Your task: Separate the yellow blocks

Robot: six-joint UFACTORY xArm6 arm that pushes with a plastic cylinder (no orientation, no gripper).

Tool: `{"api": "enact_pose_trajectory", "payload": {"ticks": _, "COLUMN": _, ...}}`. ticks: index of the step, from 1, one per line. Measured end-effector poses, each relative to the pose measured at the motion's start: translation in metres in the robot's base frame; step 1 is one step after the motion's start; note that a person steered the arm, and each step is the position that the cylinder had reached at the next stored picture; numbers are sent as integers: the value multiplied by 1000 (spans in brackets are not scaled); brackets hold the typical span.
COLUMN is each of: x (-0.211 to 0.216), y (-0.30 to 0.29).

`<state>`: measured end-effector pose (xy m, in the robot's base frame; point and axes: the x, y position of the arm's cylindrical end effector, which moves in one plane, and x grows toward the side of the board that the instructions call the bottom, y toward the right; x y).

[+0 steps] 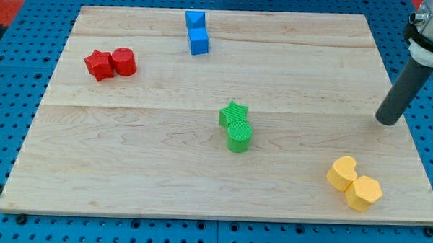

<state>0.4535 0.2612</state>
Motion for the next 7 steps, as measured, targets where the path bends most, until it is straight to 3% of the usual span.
{"api": "enact_pose_trajectory", "payload": {"ticks": 4, "x": 12, "y": 2}}
{"api": "enact_pose_trajectory", "payload": {"ticks": 5, "x": 27, "y": -28}}
{"api": "enact_pose_trajectory", "payload": {"ticks": 6, "x": 63, "y": 25}}
{"api": "enact_pose_trajectory", "payload": {"ticks": 7, "x": 122, "y": 35}}
